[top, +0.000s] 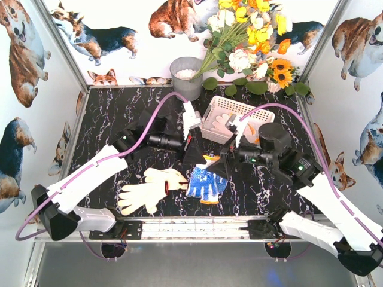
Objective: Put the gloves into the storage basket
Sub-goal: Adjust the glove, then pair the glove with the glove.
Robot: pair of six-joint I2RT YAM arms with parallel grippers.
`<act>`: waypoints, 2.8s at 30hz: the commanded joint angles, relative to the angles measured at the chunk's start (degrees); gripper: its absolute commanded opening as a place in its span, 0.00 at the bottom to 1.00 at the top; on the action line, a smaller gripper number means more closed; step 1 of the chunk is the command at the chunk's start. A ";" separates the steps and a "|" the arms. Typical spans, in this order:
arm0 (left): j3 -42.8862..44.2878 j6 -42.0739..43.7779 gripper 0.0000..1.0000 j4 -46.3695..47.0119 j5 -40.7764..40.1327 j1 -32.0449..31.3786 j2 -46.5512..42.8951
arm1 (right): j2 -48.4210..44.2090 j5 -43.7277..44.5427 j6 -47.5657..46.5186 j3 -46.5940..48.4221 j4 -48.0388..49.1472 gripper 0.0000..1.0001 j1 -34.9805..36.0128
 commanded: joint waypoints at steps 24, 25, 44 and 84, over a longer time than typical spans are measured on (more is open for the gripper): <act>1.49 2.46 0.00 0.25 -10.48 0.61 3.35 | 1.02 5.16 -4.00 -1.36 6.13 0.00 2.99; 1.37 2.27 0.01 1.15 -11.77 0.61 3.70 | 0.89 6.39 -3.88 -1.89 6.69 0.00 2.99; -11.30 -5.63 0.99 6.16 -30.47 8.12 -7.56 | 7.48 22.08 -9.67 1.41 6.07 0.00 -3.35; -22.27 -13.39 1.00 13.74 -30.82 12.26 -11.47 | 12.04 17.95 -26.47 -11.83 27.96 0.00 -4.63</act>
